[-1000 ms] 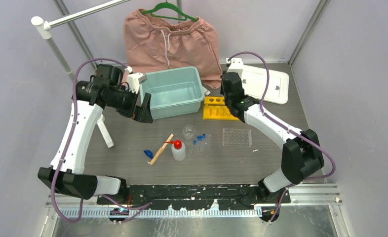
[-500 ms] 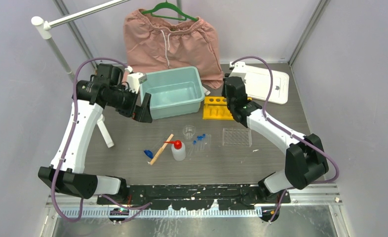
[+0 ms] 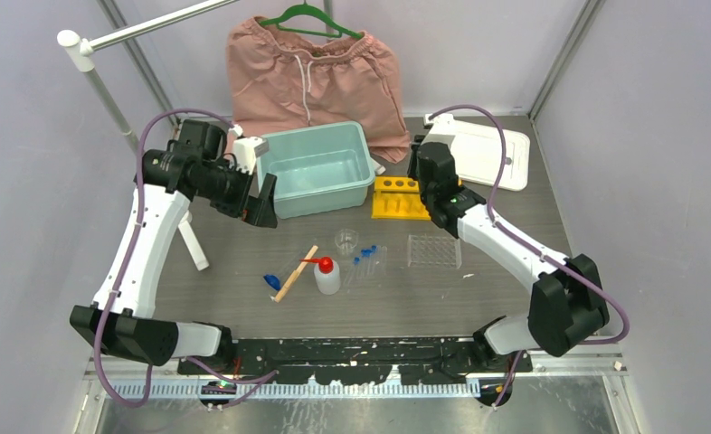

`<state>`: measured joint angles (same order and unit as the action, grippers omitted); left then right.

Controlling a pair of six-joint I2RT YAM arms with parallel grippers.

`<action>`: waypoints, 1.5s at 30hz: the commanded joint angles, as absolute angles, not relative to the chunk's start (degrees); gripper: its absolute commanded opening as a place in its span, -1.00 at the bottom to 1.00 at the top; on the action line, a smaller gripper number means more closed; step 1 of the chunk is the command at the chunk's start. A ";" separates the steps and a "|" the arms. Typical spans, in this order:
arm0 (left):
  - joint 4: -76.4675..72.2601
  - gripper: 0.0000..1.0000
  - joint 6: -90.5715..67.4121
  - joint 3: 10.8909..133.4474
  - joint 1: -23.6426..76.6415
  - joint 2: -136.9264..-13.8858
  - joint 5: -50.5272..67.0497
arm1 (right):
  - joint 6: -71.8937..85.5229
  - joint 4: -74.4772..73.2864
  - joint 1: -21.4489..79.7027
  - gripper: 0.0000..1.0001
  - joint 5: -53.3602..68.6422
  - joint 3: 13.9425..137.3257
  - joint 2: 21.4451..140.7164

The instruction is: Organize the chemistry lab equipment

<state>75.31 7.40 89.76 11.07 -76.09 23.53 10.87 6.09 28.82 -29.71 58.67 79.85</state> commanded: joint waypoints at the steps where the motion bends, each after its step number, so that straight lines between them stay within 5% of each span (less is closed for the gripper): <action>1: 74.10 0.99 6.68 89.44 10.72 -74.58 23.99 | 11.58 7.84 28.97 -0.99 -30.40 57.70 78.31; 31: 72.47 0.99 6.87 89.61 10.72 -73.21 21.94 | 13.45 11.57 29.00 -0.98 -29.68 54.56 86.08; 45: 72.65 0.99 8.48 91.63 10.37 -72.80 17.39 | 13.71 10.49 28.99 -0.66 -30.88 55.06 89.42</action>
